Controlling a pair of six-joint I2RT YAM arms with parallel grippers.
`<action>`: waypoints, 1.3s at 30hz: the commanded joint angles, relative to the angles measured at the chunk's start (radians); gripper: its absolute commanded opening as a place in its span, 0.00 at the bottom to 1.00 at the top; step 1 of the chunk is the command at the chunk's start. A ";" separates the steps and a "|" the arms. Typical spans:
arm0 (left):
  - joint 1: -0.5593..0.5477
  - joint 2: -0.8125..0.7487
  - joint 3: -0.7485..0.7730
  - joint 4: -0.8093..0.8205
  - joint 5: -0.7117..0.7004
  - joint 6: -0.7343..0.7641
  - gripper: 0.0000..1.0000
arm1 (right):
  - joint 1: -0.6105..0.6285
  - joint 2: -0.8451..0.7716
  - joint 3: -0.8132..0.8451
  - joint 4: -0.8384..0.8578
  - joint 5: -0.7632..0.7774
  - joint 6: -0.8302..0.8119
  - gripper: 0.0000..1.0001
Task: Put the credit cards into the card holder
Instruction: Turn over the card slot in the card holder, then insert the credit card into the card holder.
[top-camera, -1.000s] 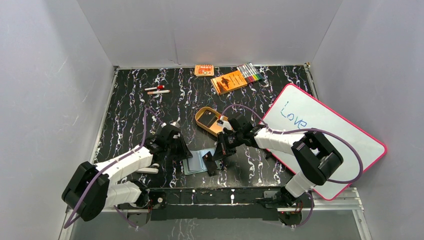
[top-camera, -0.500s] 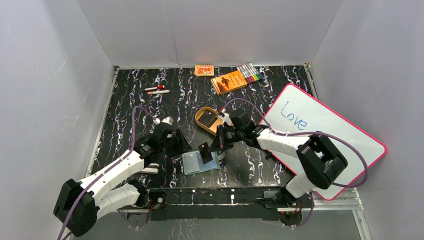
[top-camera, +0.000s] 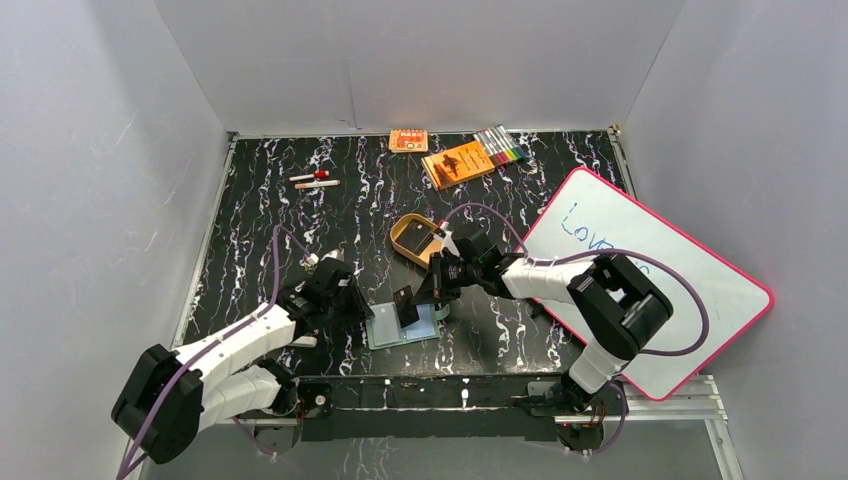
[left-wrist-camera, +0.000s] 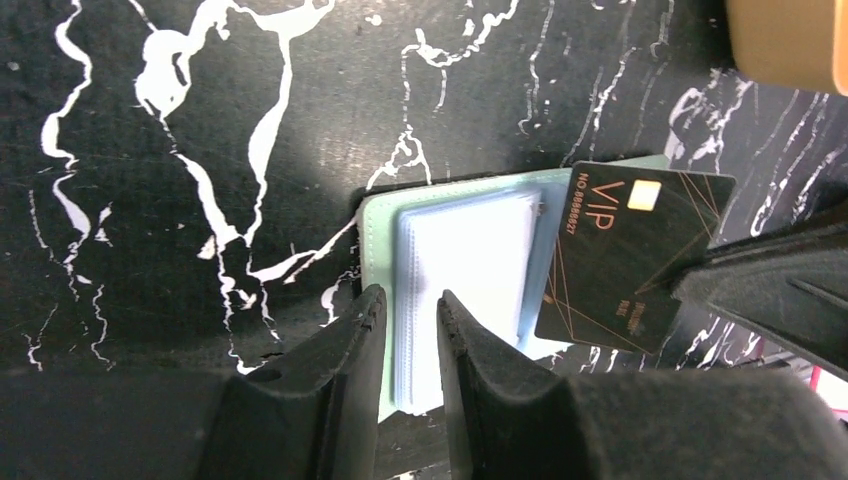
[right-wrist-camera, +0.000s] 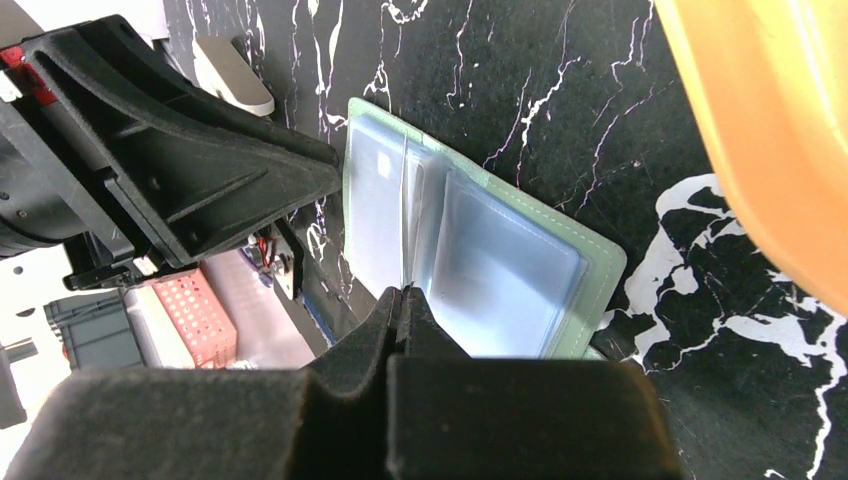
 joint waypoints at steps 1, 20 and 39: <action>-0.004 0.016 -0.019 0.000 -0.049 -0.037 0.23 | 0.009 0.001 -0.017 0.071 0.005 0.021 0.00; -0.004 -0.022 -0.061 -0.022 -0.068 -0.091 0.20 | 0.046 0.038 -0.038 0.100 -0.001 0.049 0.00; -0.004 -0.058 -0.076 -0.053 -0.093 -0.113 0.19 | 0.046 -0.027 -0.113 0.106 0.074 0.141 0.00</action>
